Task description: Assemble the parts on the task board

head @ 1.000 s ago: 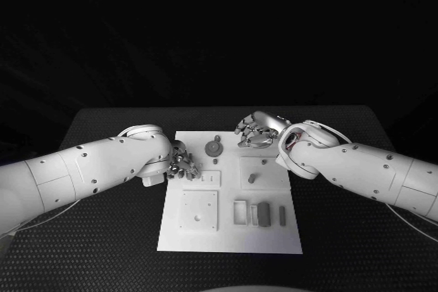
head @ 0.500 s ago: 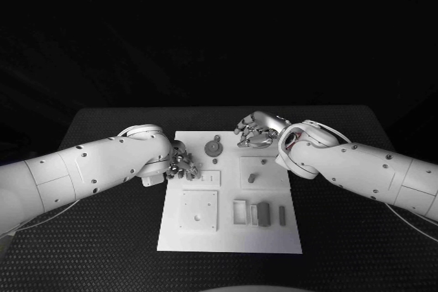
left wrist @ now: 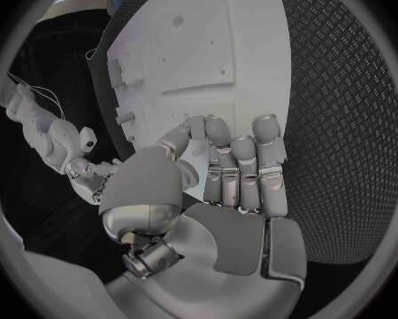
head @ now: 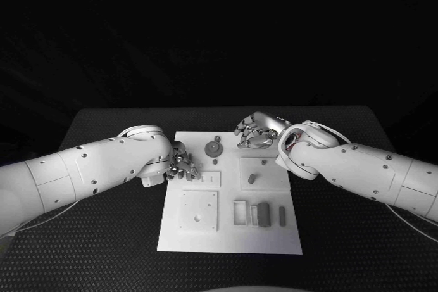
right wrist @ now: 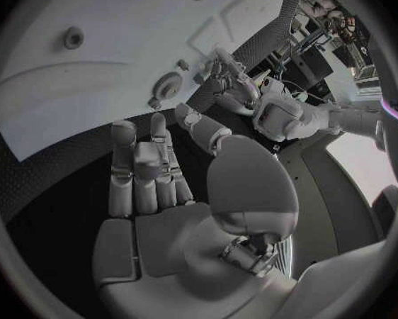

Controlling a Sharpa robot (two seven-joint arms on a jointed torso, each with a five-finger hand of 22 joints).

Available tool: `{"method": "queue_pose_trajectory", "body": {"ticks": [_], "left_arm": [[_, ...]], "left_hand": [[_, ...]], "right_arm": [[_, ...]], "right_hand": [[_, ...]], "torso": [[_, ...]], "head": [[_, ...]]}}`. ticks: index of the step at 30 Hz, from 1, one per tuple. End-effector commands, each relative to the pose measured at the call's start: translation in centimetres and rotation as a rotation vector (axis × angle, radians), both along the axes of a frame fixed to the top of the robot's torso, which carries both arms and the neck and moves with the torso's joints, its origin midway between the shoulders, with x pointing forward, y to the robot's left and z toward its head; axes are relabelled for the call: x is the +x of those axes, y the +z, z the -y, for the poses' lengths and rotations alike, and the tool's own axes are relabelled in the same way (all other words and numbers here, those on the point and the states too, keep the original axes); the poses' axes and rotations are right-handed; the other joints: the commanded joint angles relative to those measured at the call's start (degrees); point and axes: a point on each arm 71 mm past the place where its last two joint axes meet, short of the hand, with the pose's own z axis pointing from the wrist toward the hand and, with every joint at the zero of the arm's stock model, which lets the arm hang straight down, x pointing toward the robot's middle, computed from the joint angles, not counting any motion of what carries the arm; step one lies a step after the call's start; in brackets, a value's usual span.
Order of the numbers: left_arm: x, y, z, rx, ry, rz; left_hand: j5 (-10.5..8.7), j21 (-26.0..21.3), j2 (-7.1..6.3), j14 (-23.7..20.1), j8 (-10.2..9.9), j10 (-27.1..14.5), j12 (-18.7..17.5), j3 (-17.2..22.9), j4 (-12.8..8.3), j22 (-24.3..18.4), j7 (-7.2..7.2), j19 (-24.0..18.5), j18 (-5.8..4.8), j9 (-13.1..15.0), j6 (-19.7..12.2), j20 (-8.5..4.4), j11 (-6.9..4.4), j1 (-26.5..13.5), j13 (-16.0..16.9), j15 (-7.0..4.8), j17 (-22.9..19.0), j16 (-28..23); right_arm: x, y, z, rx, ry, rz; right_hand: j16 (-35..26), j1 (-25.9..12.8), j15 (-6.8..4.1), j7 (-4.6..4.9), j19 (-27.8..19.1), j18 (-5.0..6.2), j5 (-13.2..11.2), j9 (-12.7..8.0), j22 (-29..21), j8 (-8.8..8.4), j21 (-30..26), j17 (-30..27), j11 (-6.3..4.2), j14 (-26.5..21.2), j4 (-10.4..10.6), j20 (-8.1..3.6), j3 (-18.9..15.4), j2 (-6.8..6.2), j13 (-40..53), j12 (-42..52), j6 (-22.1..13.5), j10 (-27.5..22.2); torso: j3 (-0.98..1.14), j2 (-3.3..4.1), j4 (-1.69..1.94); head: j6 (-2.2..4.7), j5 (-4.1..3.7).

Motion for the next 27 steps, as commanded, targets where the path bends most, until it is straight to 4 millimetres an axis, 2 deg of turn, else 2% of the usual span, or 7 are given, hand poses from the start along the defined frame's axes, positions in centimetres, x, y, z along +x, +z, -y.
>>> {"method": "queue_pose_trajectory", "body": {"ticks": [1, 7, 16, 27], "left_arm": [[-0.15, -0.29, -0.08, 0.018, -0.006, -0.013], [-0.15, -0.3, -0.13, 0.019, -0.006, -0.014], [-0.16, -0.31, -0.18, 0.021, -0.006, -0.016], [-0.2, -0.35, -0.18, 0.024, -0.014, -0.024]], "left_hand": [[-0.31, -0.1, -0.66, -0.1, -0.4, -0.4, 0.3, 0.9, -0.5, 1.0, 0.41, -0.2, 1.54, 0.1, 0.0, -0.12, -0.15, 0.0, -0.1, -0.21, -0.1, 0.3], [-0.57, -0.1, -1.45, -0.2, -0.5, -0.5, 0.4, 0.7, 0.4, 1.0, 0.41, -0.3, 1.56, 0.2, 0.0, -0.11, -0.15, -0.5, -0.1, -0.2, -0.2, 0.4], [-0.84, -0.1, -1.96, -0.2, -0.6, -0.5, 0.4, 0.6, 1.2, 1.0, 0.4, -0.3, 1.59, 0.2, 0.0, -0.12, -0.16, -0.9, -0.2, -0.21, -0.2, 0.4], [-2.28, -0.2, -3.04, -0.3, -0.7, -0.6, 0.5, 0.3, 2.8, 1.0, 0.37, -0.4, 1.67, 0.4, 0.0, -0.14, -0.19, -1.8, -0.3, -0.24, -0.3, 0.5]], "right_arm": [[-0.09, -0.07, -0.13, -0.003, 0.015, -0.007], [-0.09, -0.08, -0.09, -0.003, 0.014, -0.007], [-0.08, -0.09, -0.06, -0.003, 0.014, -0.007], [-0.06, -0.11, -0.05, -0.004, 0.013, -0.008]], "right_hand": [[-0.2, -0.6, 0.12, 0.34, 0.0, 3.49, 0.1, -0.1, 1.0, 0.39, -0.2, -0.1, 0.47, -0.4, 0.1, -0.39, -0.3, 0.18, -0.1, -0.3, -0.1, 0.1], [-0.2, -0.6, 0.12, 0.34, 0.0, 3.49, 0.1, -0.1, 1.0, 0.4, -0.2, -0.1, 0.48, -0.4, 0.1, -0.38, -0.3, 0.18, -0.1, -0.3, -0.1, 0.1], [-0.2, -0.7, 0.13, 0.35, 0.0, 3.49, 0.1, -0.1, 1.0, 0.4, -0.3, -0.1, 0.48, -0.5, 0.1, -0.38, -0.3, 0.17, -0.1, -0.3, -0.1, 0.1], [-0.2, -0.7, 0.13, 0.35, 0.0, 3.49, 0.1, -0.1, 1.0, 0.41, -0.3, -0.1, 0.48, -0.5, 0.2, -0.37, -0.3, 0.16, -0.1, -0.3, -0.1, 0.1]], "torso": [[0.02, 0.02, -0.02], [0.02, 0.02, -0.02], [0.01, 0.01, -0.03], [-0.01, 0.01, -0.02]], "head": [[-0.01, -0.01], [0.02, -0.04], [-0.01, -0.07], [0.0, -0.11]]}}
